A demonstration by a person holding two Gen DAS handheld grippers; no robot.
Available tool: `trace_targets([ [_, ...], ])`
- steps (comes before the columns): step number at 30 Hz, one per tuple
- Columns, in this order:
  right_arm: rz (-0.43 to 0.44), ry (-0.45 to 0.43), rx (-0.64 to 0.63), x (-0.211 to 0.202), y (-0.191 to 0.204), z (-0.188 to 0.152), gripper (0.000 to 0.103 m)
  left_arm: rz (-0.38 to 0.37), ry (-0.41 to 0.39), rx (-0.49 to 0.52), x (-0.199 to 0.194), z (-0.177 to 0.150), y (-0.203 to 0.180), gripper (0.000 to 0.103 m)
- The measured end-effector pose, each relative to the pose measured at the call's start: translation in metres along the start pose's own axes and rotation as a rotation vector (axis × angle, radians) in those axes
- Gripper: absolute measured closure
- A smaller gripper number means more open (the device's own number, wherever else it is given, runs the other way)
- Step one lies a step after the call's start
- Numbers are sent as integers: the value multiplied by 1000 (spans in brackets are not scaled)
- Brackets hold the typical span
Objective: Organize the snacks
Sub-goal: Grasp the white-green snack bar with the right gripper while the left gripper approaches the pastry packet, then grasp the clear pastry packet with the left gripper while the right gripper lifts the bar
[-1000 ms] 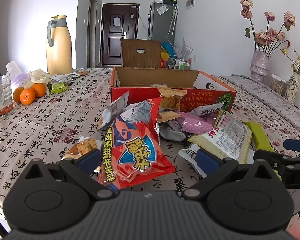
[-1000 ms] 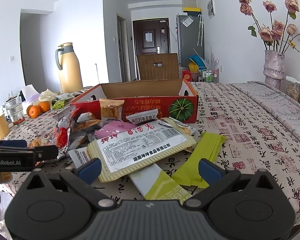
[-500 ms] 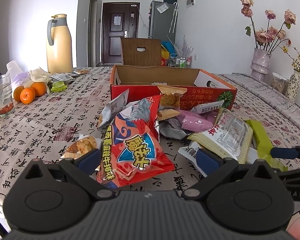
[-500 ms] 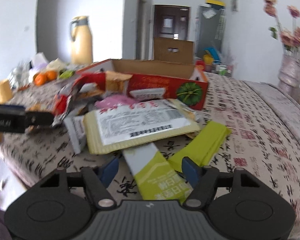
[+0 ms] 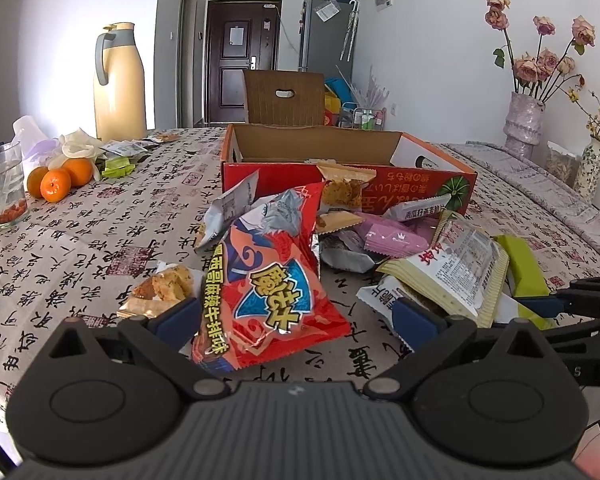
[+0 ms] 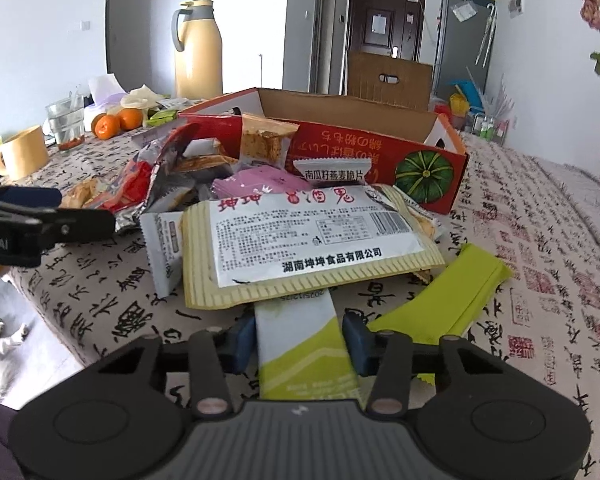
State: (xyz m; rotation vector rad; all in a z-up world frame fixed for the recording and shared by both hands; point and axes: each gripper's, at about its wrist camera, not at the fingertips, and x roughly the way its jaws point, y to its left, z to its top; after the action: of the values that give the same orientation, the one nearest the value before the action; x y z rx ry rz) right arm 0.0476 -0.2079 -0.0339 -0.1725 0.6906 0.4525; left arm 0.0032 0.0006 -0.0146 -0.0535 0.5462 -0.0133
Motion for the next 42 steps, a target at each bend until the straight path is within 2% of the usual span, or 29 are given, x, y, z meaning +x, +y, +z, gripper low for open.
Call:
trace_targets([
  [4, 35, 23, 5, 2, -6, 4, 58, -1, -1, -2, -1, -1, 0, 0],
  [6, 47, 36, -10, 3, -5, 6, 65, -1, -3, -5, -2, -1, 1, 0],
  [7, 47, 40, -23, 3, -2, 7, 65, -1, -4, -8, -3, -1, 1, 0],
  [11, -14, 43, -74, 3, 13, 9, 68, 3, -2, -20, -5, -2, 3, 0],
  [14, -27, 42, -52, -1, 16, 7, 69, 1, -1, -24, -6, -3, 5, 0],
  [16, -71, 28, -57, -4, 20, 3, 69, 0, -2, -27, -6, -3, 6, 0],
  [30, -166, -115, 85, -48, 1, 0, 69, -8, -5, -45, -11, -3, 9, 0],
  [42, -293, -90, 137, -50, -22, -11, 70, 28, -26, -69, -14, 5, 19, 0],
])
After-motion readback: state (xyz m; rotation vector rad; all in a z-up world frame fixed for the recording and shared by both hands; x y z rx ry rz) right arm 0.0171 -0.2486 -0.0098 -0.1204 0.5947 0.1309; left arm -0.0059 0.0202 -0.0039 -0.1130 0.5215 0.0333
